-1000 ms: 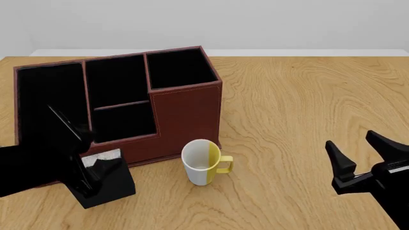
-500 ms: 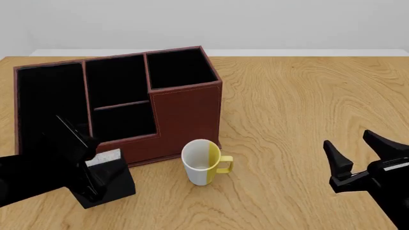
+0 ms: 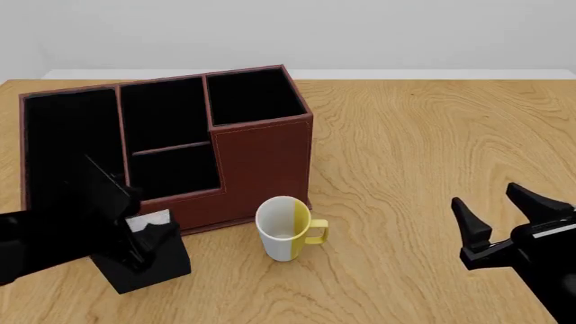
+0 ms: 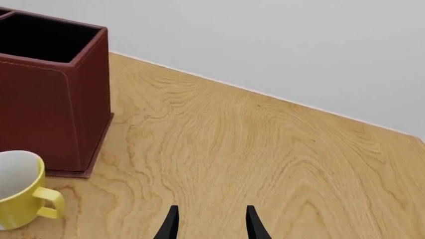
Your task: Pick up the book and place it in the front compartment of the caddy.
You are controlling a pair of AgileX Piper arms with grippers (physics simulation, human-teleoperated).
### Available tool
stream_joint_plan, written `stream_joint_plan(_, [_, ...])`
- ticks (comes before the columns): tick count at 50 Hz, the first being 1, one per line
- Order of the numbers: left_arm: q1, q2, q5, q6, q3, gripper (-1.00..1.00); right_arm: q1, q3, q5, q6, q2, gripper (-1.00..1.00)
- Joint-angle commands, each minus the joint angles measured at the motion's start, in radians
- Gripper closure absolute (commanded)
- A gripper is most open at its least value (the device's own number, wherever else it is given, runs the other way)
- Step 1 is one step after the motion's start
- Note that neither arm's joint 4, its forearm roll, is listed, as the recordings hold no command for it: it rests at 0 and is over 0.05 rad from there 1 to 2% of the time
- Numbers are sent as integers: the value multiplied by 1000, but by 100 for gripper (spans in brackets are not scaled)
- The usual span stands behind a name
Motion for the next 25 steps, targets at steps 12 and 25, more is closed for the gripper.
stream_joint_plan(12, [12,70,-68,-15,-5,-100,11,-2,-16,-12,16,-100])
stream_joint_plan(25, [13,95,-102,-21,24,-100,9,-1,-26,-12,25,-100])
